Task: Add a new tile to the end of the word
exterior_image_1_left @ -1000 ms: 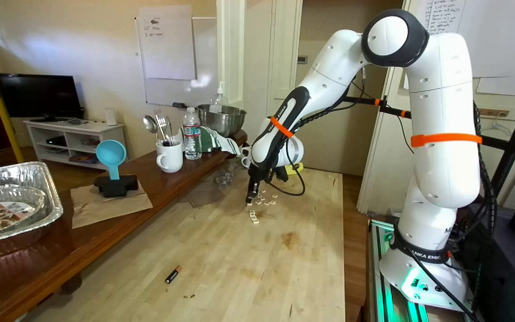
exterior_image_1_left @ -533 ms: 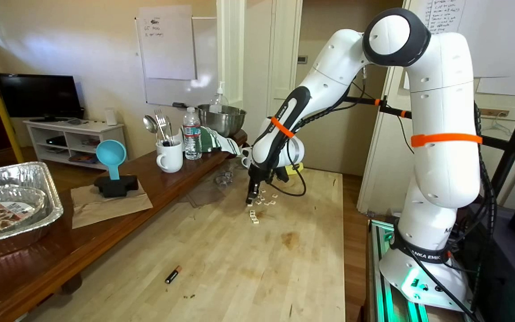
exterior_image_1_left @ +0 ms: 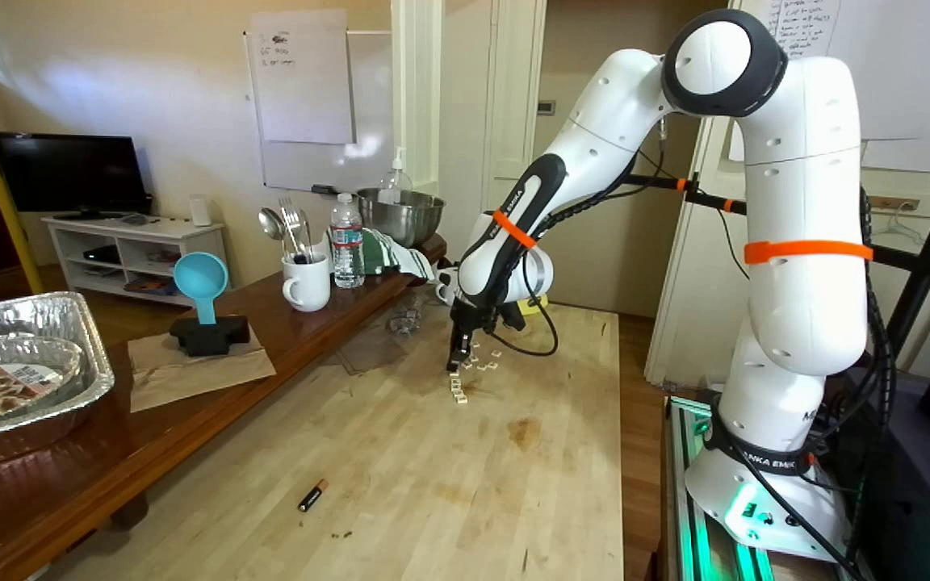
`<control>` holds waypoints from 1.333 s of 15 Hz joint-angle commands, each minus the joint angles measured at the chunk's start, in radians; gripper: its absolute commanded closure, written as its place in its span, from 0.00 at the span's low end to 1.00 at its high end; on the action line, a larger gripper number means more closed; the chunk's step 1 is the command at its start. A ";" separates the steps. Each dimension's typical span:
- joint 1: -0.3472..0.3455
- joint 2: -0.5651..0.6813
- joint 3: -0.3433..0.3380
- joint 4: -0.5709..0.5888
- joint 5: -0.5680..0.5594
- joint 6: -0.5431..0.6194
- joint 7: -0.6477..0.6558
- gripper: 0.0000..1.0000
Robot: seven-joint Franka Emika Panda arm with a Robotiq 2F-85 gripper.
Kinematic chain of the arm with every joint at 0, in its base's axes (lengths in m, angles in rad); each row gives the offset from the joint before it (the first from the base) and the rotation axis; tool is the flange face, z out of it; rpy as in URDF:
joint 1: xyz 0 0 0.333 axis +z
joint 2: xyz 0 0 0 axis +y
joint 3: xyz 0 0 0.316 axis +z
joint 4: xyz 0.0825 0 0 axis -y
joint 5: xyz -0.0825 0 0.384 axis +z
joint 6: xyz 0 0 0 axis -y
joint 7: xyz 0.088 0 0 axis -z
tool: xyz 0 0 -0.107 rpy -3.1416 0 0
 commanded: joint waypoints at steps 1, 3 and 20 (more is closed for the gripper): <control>-0.005 -0.001 0.016 -0.044 0.011 -0.040 -0.012 1.00; -0.010 -0.004 0.028 -0.048 0.020 -0.039 -0.020 1.00; -0.035 -0.035 0.059 -0.051 0.047 -0.039 -0.034 1.00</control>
